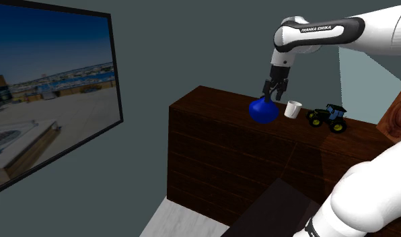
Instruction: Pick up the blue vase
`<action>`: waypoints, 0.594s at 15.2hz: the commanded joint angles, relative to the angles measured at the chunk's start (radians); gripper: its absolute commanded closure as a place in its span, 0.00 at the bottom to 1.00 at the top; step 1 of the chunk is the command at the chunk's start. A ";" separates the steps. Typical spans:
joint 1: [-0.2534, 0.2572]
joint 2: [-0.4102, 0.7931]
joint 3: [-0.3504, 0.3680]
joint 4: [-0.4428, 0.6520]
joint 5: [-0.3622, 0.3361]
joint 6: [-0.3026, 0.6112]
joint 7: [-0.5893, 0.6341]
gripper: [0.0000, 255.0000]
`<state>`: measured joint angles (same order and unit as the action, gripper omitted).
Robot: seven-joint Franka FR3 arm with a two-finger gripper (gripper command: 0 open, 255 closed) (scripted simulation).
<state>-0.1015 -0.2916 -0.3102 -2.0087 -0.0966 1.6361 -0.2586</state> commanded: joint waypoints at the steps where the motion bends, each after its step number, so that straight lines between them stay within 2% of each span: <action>1: -0.009 0.064 -0.030 0.062 0.005 0.007 -0.042 0.00; 9: -0.069 0.356 -0.126 0.366 0.085 -0.002 -0.209 0.00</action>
<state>-0.1606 0.0228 -0.4261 -1.6842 -0.0262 1.6347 -0.4462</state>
